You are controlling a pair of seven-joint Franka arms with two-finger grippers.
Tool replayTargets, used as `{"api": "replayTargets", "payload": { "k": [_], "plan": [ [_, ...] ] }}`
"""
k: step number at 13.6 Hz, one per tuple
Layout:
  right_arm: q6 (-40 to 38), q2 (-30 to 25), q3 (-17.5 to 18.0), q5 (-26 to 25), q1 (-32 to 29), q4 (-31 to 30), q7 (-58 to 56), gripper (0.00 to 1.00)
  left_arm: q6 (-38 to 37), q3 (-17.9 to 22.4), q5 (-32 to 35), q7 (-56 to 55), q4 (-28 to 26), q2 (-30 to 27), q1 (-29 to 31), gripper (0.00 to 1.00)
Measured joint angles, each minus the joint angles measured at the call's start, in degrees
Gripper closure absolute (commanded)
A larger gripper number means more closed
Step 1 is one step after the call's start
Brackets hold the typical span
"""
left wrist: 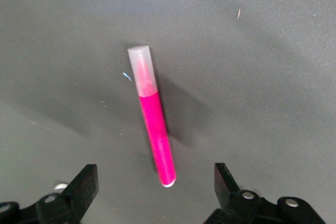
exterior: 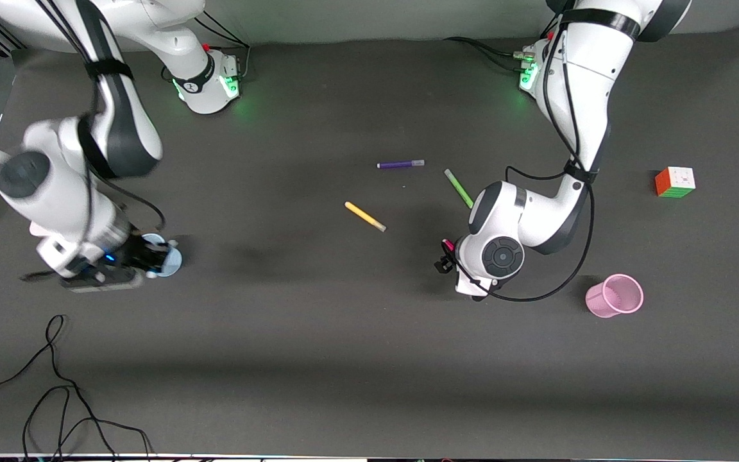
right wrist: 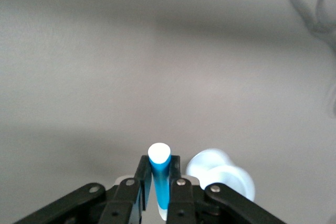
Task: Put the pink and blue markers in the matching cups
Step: 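Carry the blue marker to the blue cup while the left gripper descends, then lower the blue marker into the blue cup while the left gripper grasps pink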
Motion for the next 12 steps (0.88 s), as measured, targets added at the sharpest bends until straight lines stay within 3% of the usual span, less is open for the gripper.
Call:
{"api": "replayTargets", "payload": {
  "k": [3, 6, 7, 9, 12],
  "plan": [
    [19.47, -6.70, -5.05, -0.74, -0.13, -14.11, -13.05, 1.00, 1.95, -0.23, -0.70, -1.96, -0.91, 0.64, -0.70, 0.02],
    [33.65, -6.82, -5.63, -1.08, -0.02, -22.40, -15.42, 1.00, 3.45, -0.38, -1.04, -2.36, -2.65, 0.86, -1.13, 0.06],
    [36.96, -6.33, -5.54, -1.16, 0.13, -24.07, -15.42, 1.00, 3.73, -0.40, -1.13, -2.37, -3.23, 0.88, -1.29, 0.14],
    [41.96, -5.34, -5.52, -1.19, 0.30, -26.59, -15.42, 1.00, 4.13, -0.40, -1.30, -2.49, -3.50, 0.85, -1.49, 0.40],
    [44.86, -4.60, -6.09, -1.19, 0.28, -29.19, -15.43, 1.00, 4.20, -0.33, -1.45, -2.53, -3.32, 0.79, -1.45, 0.71]
  ]
}}
